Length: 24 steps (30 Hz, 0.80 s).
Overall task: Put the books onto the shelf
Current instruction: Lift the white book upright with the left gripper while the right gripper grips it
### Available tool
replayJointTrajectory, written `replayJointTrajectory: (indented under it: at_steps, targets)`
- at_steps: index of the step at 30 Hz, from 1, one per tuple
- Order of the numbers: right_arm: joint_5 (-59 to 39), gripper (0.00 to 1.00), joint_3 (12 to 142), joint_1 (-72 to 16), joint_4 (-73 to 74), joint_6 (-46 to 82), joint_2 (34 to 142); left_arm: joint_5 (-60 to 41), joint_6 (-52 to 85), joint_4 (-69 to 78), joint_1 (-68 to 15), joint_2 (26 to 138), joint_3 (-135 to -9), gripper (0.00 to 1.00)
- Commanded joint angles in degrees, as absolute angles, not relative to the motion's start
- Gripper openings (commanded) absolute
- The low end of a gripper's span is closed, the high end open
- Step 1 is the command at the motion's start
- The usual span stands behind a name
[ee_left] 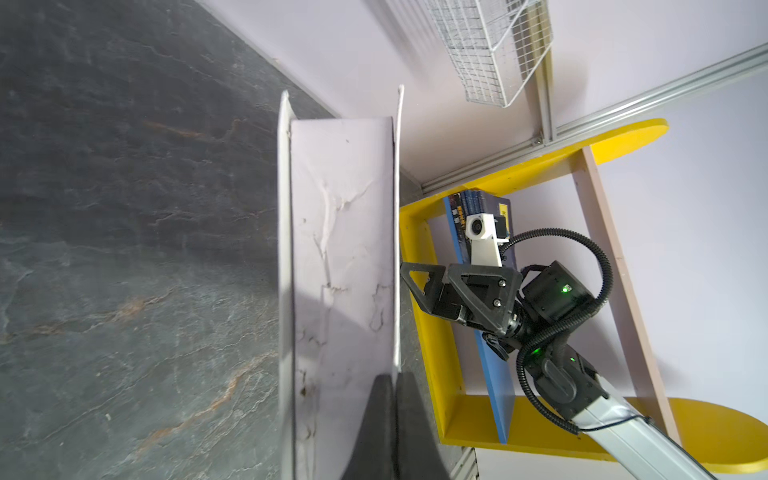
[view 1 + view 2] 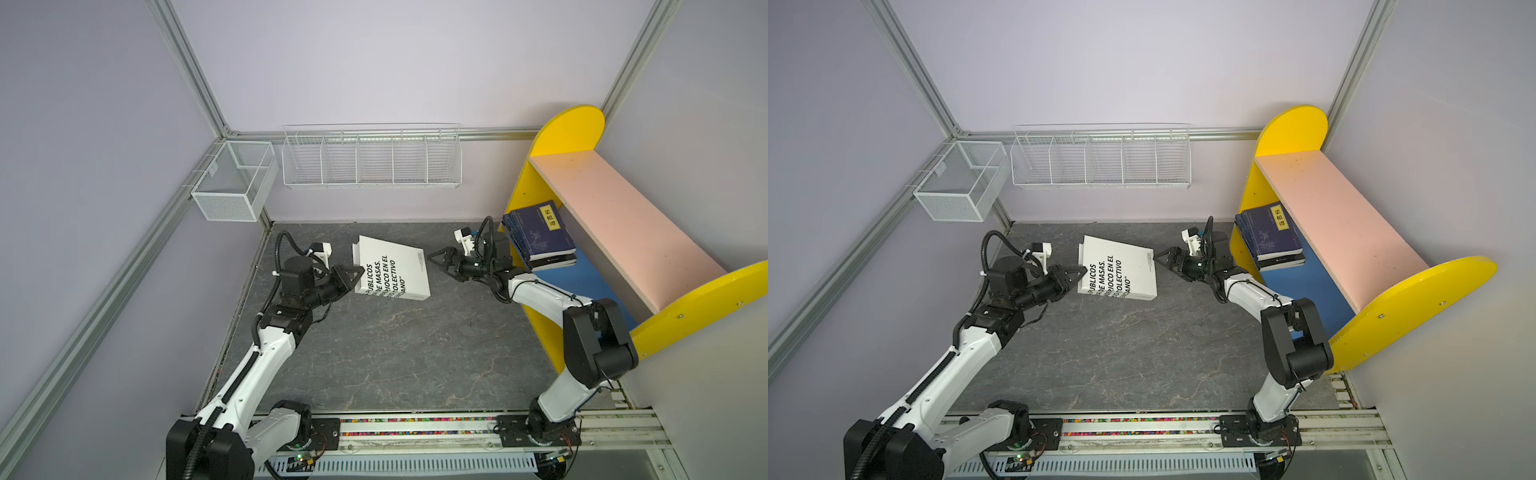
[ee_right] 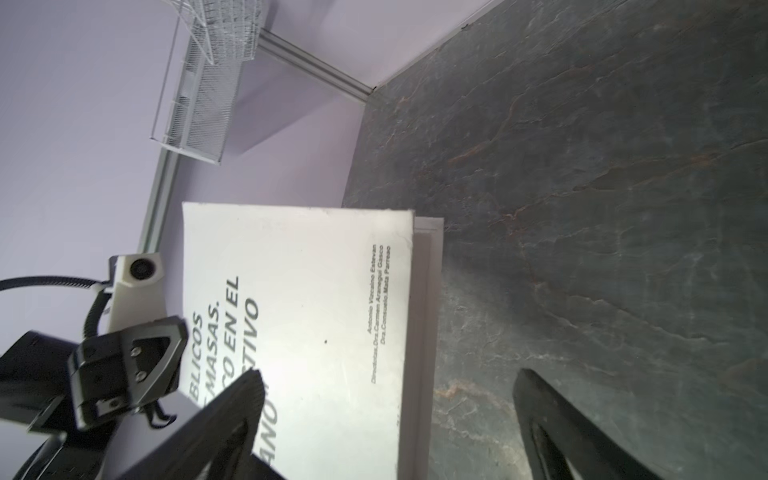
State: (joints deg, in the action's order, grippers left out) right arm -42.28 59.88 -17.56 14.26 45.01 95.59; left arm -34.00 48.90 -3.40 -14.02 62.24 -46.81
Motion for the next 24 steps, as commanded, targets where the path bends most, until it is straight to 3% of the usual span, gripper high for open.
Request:
replayJointTrajectory:
  at_steps: [1, 3, 8, 17, 24]
  targets:
    - [-49.9, 0.88, 55.5, -17.6, 24.9, 52.3, 92.5, -43.0, 48.7, -1.4, -12.8, 64.0, -49.8, 0.0]
    - [-51.1, 0.88, 53.5, -17.6, 29.0, 54.8, 90.5, -45.2, 49.0, -0.9, -12.6, 65.0, -51.3, 0.0]
    - [-49.5, 0.9, 52.3, -17.5, 23.3, 52.1, 87.0, -48.0, 51.7, 2.0, -11.3, 66.1, -53.2, 0.0]
    - [-51.4, 0.88, 51.1, -17.5, 24.5, 53.2, 87.5, -52.7, 59.6, 11.6, -10.6, 66.7, -53.7, 0.0]
    - [-55.8, 0.89, 47.9, -17.8, 48.6, 67.0, 90.6, -55.4, 64.2, 15.9, -10.5, 68.1, -53.9, 0.0]
